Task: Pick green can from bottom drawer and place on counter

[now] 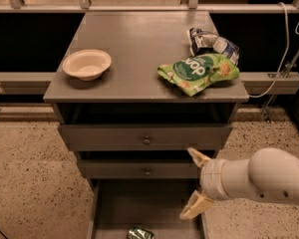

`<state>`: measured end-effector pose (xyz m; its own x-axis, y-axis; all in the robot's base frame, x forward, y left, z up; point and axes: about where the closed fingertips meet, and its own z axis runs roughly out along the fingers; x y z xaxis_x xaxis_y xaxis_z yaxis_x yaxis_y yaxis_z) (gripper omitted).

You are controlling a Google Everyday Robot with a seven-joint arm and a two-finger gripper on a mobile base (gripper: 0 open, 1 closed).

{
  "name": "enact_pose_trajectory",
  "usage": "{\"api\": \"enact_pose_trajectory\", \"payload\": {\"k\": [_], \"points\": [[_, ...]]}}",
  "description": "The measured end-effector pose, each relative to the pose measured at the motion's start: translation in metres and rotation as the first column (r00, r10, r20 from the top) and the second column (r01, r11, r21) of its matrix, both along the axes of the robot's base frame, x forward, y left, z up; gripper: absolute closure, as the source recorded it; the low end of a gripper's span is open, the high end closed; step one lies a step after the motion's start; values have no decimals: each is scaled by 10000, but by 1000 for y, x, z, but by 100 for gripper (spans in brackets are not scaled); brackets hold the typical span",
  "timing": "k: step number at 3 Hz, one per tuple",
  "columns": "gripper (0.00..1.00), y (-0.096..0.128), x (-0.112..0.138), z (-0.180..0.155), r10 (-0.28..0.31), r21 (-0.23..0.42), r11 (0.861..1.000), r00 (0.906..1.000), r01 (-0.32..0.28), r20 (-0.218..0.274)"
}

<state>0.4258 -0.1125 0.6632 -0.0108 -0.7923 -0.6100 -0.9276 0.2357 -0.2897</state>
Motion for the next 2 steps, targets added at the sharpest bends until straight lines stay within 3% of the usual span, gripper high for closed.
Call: {"api": "enact_pose_trajectory", "payload": {"k": [1, 2], "points": [[0, 21, -5, -68, 638, -236, 9976, 9977, -643, -230], [0, 33, -14, -135, 688, -57, 9976, 9976, -688, -113]]}}
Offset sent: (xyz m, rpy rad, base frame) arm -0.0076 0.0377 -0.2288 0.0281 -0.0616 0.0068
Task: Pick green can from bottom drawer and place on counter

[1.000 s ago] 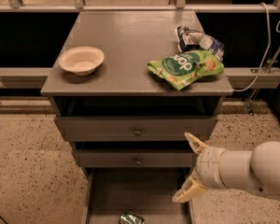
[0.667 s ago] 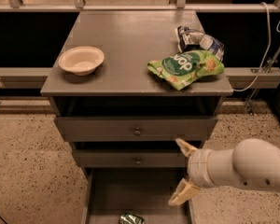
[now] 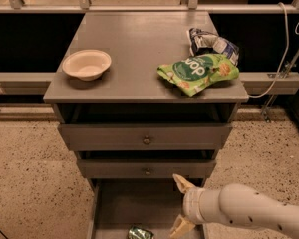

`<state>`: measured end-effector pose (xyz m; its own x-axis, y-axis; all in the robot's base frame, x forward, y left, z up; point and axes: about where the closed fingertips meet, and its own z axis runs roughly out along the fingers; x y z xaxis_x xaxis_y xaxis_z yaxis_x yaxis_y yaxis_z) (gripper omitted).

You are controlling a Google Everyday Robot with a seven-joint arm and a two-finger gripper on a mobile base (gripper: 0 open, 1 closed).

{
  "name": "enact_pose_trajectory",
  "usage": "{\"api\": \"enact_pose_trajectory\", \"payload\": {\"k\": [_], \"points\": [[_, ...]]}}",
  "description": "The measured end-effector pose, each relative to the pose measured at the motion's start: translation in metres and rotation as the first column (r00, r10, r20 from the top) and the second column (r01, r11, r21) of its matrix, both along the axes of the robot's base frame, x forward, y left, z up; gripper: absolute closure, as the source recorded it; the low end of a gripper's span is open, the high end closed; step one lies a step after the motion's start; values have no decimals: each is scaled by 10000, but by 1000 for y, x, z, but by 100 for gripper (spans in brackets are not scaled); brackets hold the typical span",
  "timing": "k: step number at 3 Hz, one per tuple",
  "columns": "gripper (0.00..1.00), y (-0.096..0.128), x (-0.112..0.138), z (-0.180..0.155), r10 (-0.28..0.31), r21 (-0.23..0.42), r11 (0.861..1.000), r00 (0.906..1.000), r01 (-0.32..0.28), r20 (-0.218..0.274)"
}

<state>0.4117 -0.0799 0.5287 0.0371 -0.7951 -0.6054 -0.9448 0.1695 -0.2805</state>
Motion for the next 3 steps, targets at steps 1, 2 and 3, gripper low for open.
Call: {"api": "enact_pose_trajectory", "payload": {"k": [1, 2, 3], "points": [[0, 4, 16, -35, 190, 504, 9984, 9939, -246, 1088], [0, -1, 45, -51, 165, 840, 9960, 9848, -315, 1732], [0, 0, 48, -58, 518, 1022, 9927, 9913, -644, 1210]]}}
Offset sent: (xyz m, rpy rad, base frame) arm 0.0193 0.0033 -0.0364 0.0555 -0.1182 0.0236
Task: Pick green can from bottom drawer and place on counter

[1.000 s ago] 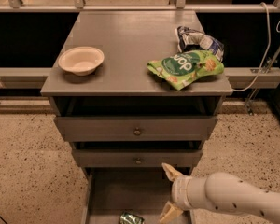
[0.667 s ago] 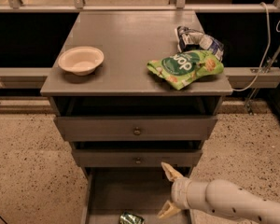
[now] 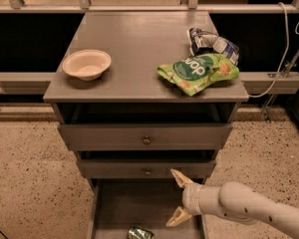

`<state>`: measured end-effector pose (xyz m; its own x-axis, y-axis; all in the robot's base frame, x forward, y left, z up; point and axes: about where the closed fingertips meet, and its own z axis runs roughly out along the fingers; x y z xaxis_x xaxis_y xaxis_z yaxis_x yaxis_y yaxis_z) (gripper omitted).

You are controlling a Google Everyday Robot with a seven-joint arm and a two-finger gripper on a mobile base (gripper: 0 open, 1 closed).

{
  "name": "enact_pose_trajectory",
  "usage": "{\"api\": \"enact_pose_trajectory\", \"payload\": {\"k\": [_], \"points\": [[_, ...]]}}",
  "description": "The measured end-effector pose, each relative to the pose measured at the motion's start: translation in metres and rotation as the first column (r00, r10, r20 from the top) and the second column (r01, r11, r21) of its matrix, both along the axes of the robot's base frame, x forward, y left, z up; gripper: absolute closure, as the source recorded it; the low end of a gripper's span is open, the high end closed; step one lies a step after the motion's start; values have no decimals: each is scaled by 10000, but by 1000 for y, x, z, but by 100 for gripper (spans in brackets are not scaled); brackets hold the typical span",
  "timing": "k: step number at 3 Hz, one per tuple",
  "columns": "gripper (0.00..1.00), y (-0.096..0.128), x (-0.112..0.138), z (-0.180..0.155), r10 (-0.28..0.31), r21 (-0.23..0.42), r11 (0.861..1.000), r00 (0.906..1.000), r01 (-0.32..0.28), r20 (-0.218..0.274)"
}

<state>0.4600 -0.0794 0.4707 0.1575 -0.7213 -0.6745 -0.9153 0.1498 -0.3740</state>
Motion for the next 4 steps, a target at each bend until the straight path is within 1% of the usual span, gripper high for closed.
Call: {"api": "enact_pose_trajectory", "payload": {"k": [1, 2, 3, 4], "points": [[0, -3, -5, -37, 135, 343, 9994, 9950, -102, -992], [0, 1, -24, -104, 138, 949, 9955, 9727, 85, -2317], [0, 8, -35, -149, 30, 1855, 9809, 9499, 579, -3126], [0, 23, -40, -179, -10, 3007, 9484, 9498, 1001, -3130]]}}
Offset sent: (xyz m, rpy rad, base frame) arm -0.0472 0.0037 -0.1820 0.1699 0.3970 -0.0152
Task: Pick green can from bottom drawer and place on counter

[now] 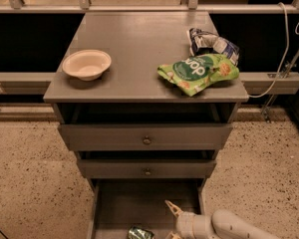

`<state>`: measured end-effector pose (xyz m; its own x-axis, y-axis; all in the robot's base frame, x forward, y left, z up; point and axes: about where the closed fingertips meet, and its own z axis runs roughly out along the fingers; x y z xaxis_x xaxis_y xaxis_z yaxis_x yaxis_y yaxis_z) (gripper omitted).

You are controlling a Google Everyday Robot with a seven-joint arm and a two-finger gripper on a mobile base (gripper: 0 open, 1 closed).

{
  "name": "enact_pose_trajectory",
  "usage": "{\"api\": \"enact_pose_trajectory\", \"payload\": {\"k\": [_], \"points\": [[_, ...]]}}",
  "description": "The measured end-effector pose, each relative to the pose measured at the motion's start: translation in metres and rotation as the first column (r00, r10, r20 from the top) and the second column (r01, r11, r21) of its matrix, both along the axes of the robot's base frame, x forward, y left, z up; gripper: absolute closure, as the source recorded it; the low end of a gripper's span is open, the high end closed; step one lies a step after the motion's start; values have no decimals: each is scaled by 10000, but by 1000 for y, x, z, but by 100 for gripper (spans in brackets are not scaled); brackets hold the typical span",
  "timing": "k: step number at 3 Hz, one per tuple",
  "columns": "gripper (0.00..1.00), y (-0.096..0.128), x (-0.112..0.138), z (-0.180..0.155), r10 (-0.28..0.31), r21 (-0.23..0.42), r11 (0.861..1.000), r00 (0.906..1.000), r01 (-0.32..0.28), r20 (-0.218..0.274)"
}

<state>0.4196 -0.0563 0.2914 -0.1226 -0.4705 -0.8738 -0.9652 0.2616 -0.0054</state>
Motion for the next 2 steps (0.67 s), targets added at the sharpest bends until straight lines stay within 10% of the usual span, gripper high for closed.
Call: {"api": "enact_pose_trajectory", "payload": {"k": [2], "points": [[0, 19, 0, -24, 454, -812, 9959, 9971, -404, 607]]}}
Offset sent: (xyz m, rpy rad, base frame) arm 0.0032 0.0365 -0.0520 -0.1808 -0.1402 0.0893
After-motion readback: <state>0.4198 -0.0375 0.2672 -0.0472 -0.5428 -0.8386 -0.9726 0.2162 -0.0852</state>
